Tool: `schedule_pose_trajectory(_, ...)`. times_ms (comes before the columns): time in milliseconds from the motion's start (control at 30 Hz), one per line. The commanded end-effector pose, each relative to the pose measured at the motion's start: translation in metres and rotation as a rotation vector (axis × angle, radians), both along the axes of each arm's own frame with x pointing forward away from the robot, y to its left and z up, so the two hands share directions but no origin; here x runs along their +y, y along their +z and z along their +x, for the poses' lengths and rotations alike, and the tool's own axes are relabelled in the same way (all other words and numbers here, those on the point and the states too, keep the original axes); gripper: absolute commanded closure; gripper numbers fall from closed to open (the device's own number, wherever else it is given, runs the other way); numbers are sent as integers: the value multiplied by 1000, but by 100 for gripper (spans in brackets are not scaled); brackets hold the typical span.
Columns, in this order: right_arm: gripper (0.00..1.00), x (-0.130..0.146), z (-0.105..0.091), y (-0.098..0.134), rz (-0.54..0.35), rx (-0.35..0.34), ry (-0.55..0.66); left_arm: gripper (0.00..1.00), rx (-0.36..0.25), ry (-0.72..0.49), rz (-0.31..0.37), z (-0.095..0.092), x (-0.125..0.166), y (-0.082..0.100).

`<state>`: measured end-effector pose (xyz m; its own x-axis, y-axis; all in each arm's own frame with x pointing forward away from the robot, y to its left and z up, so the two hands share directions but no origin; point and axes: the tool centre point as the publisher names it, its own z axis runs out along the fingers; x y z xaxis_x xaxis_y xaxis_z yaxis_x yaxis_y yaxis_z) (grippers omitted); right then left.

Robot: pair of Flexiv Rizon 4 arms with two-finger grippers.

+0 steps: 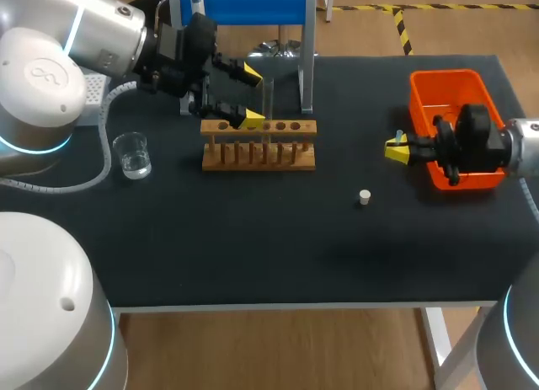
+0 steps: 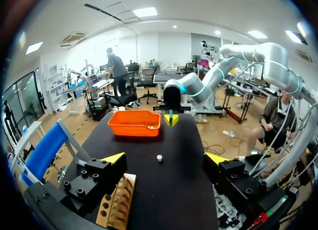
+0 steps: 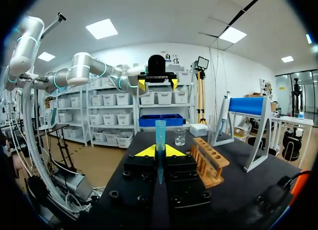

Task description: Invert the test tube, pick up the pipette, mount the tip to pipette, aspirate from beaker and dispense into the tube, eject the tip, return the pipette, and cap with the stopper.

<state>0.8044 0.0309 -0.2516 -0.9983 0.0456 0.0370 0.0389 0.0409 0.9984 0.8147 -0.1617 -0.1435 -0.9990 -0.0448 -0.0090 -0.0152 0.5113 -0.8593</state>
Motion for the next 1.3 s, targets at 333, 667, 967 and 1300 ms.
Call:
schedule_pose_trajectory(333,100,0,-1,0,-2,-1,-3,0,-15,86,-62,20,30,-9)
schedule_pose_trajectory(667,100,0,-1,0,-2,-1,-3,0,-38,213,-100,63,78,-13)
schedule_pose_trajectory(967,100,0,-1,0,-2,-1,-3,0,-62,375,-127,109,112,-13)
schedule_pose_trajectory(1300,100,0,-1,0,-2,-1,-3,0,-54,597,-138,157,132,-18)
